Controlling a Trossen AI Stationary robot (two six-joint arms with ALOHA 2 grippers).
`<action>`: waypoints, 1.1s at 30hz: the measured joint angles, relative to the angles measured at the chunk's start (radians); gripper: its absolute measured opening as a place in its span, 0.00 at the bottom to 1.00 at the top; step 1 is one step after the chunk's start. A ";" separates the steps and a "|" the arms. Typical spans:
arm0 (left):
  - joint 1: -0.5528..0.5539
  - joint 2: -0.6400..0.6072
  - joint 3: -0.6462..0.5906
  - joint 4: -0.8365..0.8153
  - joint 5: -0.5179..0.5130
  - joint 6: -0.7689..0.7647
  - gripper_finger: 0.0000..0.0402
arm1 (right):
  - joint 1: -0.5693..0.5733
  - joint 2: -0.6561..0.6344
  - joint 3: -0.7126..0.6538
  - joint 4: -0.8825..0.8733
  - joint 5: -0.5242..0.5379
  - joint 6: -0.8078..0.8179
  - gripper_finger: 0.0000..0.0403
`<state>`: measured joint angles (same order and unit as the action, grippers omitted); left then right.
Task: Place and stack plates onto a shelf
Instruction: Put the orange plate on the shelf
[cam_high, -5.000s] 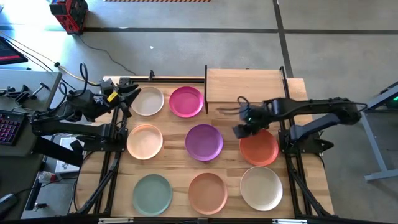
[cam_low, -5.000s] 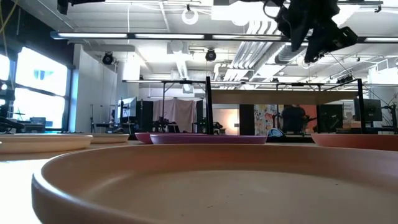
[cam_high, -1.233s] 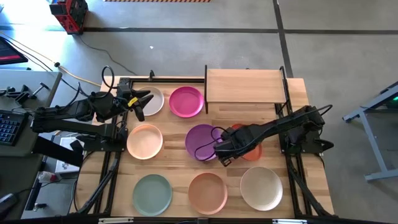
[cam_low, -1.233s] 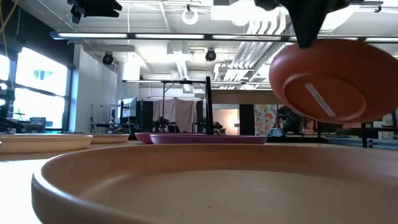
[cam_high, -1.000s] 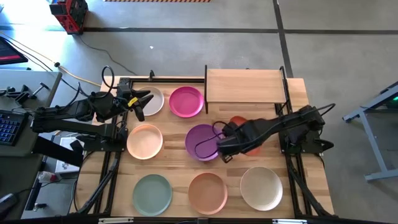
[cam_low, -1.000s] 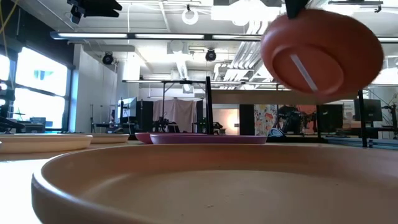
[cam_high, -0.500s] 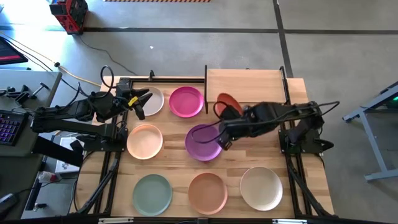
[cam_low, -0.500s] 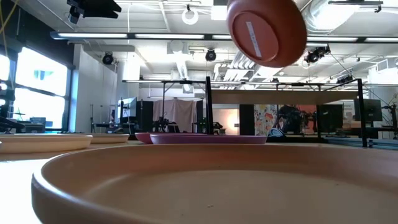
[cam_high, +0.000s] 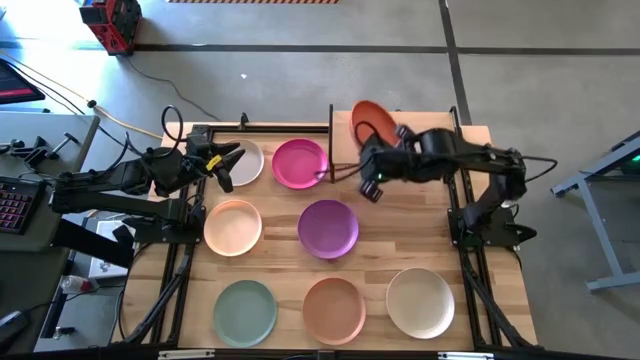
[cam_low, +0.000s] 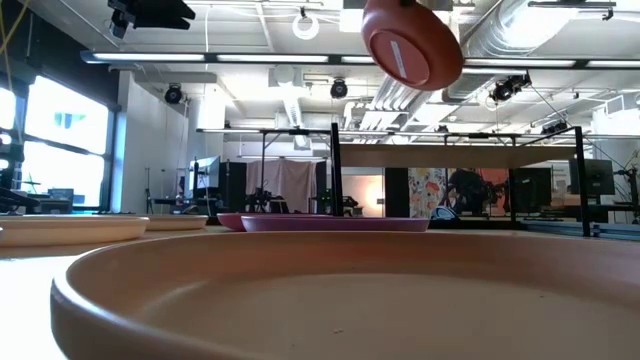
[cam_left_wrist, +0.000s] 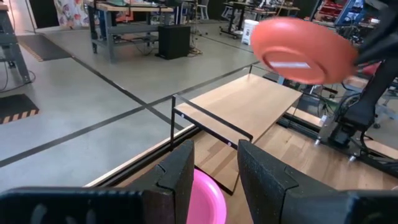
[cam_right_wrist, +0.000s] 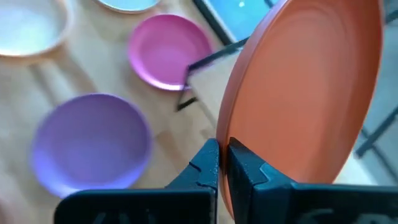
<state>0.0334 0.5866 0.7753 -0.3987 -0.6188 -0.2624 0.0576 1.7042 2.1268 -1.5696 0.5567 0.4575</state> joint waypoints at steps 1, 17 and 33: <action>0.000 0.002 0.000 0.000 0.000 -0.001 0.28 | -0.017 -0.011 -0.016 0.000 0.009 -0.021 0.00; 0.000 0.082 0.001 0.000 0.000 -0.021 0.28 | -0.220 -0.320 -0.586 0.007 -0.035 -0.105 0.00; 0.000 0.144 0.001 0.008 -0.098 -0.074 0.28 | -0.320 -0.352 -0.819 0.145 -0.064 -0.311 0.00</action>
<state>0.0334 0.7303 0.7761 -0.3904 -0.7169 -0.3363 -0.2628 1.3518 1.3081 -1.4249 0.4924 0.1468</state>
